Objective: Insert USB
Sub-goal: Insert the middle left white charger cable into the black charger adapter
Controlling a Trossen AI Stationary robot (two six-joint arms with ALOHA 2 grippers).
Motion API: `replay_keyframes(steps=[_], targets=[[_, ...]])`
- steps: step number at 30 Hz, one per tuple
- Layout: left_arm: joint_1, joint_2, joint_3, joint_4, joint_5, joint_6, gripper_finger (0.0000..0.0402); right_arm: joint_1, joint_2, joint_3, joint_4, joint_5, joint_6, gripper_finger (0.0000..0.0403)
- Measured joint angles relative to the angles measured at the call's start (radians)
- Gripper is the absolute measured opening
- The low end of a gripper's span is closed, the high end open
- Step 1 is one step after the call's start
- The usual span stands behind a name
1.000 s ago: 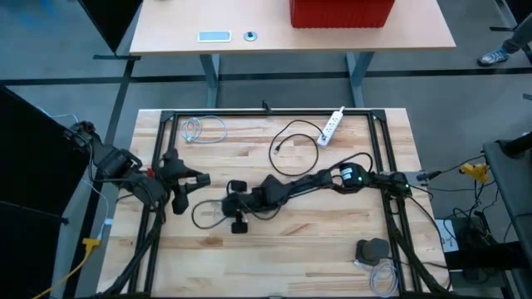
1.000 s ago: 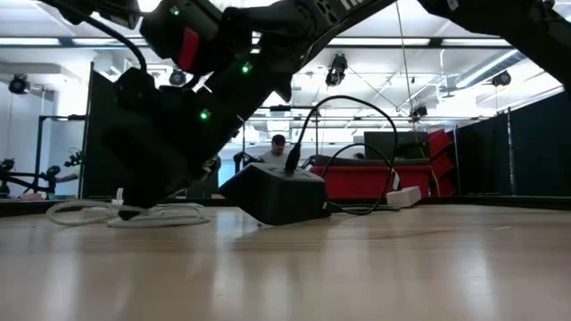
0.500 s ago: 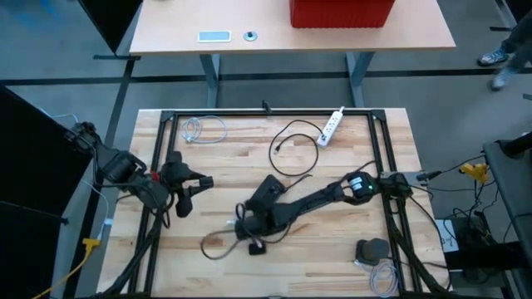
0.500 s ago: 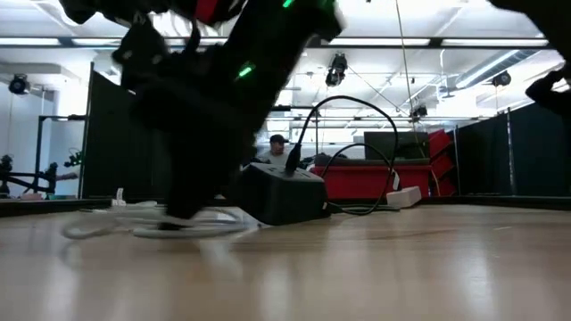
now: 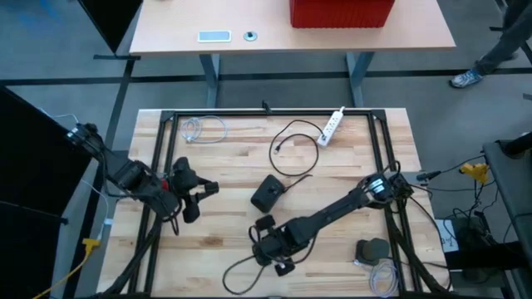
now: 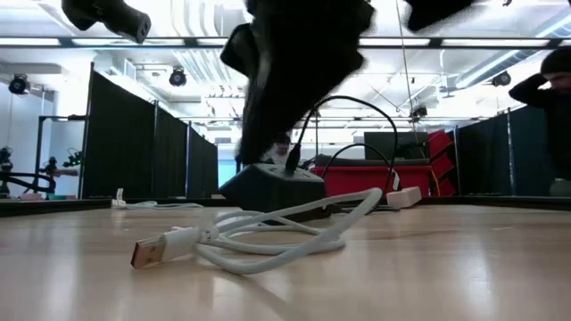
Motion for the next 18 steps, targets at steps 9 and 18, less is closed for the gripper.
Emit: replay_keyframes(steps=[9,18], targets=[[-0.015,0.04,-0.125,0.259,0.055,-0.013,0.0146,0.0,0.033,-0.019,0.191,-0.02,-0.179,0.0055],[-0.049,0.049,-0.154,0.31,0.081,-0.072,0.0146,-0.024,0.068,-0.033,0.184,-0.028,-0.21,0.0133]])
